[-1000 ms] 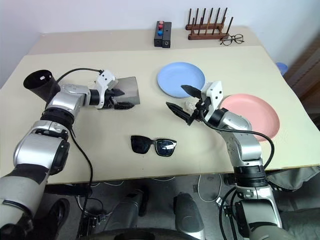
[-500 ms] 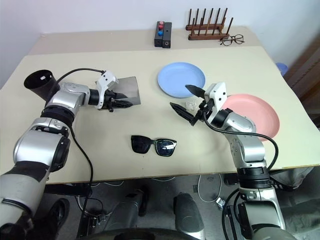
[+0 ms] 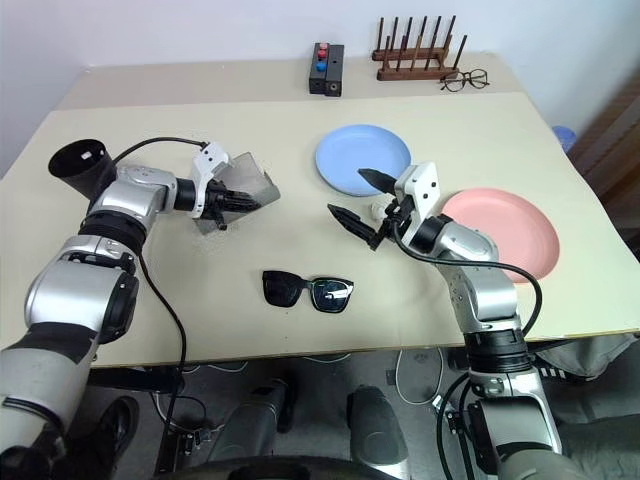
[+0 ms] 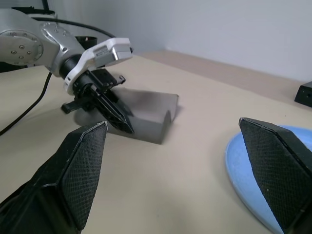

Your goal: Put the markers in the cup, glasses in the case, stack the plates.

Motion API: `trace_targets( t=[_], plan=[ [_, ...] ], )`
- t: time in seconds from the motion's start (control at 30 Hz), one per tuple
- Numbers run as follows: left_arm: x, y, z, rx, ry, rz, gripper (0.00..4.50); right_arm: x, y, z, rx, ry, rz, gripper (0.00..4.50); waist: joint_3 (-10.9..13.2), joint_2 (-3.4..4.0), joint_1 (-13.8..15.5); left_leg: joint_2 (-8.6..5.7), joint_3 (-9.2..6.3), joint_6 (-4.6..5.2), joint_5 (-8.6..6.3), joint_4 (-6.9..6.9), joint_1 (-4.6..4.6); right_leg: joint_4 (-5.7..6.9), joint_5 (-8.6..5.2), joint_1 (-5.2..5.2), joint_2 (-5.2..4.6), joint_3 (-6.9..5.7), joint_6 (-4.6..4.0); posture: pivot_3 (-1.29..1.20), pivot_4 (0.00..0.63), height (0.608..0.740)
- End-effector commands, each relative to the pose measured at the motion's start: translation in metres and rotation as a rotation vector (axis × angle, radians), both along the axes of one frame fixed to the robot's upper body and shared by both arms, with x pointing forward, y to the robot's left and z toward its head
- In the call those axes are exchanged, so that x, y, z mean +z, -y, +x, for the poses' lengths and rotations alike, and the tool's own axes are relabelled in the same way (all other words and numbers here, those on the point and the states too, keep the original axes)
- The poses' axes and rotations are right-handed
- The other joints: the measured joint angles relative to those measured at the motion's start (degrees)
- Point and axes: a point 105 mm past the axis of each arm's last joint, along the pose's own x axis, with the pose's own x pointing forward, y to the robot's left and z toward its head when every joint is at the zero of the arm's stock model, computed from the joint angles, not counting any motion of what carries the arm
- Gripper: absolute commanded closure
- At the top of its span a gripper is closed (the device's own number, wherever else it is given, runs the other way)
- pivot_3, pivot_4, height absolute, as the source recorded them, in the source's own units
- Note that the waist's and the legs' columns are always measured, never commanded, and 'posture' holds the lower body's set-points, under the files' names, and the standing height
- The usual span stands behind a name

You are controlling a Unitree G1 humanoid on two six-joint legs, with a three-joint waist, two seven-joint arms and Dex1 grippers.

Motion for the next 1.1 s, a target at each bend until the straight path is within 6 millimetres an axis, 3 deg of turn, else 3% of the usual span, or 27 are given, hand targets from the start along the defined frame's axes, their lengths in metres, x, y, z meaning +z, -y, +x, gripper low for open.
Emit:
trace_targets(
  t=[0.03,0.27,0.4,0.67,0.83,1.1],
  plan=[
    [0.018,-0.005,0.003,0.006,0.048,-0.013,4.47,0.016,-0.005,-0.005,0.020,0.062,0.014,0.06,0.0,0.00,0.0,0.00,0.00,0.00,0.00,0.00,0.00,0.00,0.00,0.00,0.00,0.00,0.00,0.00,0.150,0.737],
    [0.022,-0.007,-0.008,-0.063,-0.012,-0.046,4.47,0.017,-0.007,-0.006,0.018,0.060,0.013,0.06,0.0,0.00,0.0,0.00,0.00,0.00,0.00,0.00,0.00,0.01,0.00,0.00,0.01,0.00,0.00,0.00,0.150,0.737],
    [0.028,-0.012,-0.033,-0.220,-0.142,-0.065,4.47,0.017,-0.007,-0.006,0.016,0.060,0.011,0.06,0.0,0.00,-0.1,0.00,0.00,0.00,0.00,-0.01,0.00,0.01,0.00,0.00,0.02,0.00,0.00,0.00,0.150,0.737],
    [0.020,-0.036,-0.073,-0.375,-0.182,0.128,4.47,0.015,-0.006,-0.005,0.013,0.051,0.007,0.06,0.0,0.01,0.0,0.07,-0.01,-0.03,0.01,-0.06,0.06,0.01,0.01,0.00,-0.04,0.11,-0.02,0.00,0.150,0.737],
    [0.020,-0.030,-0.105,-0.504,-0.218,0.123,4.47,0.014,-0.007,-0.004,0.014,0.048,0.006,0.06,0.0,0.02,0.6,0.06,-0.04,-0.02,0.01,-0.04,0.06,0.00,0.01,0.02,-0.10,0.11,-0.02,0.00,0.150,0.737],
    [0.013,-0.030,-0.131,-0.559,-0.277,0.136,4.47,0.010,-0.005,-0.005,0.019,0.040,-0.005,0.06,0.0,0.03,0.6,0.07,-0.01,-0.01,0.01,-0.05,0.11,0.00,0.00,0.04,-0.08,0.13,-0.03,0.00,0.150,0.737]
  ],
)
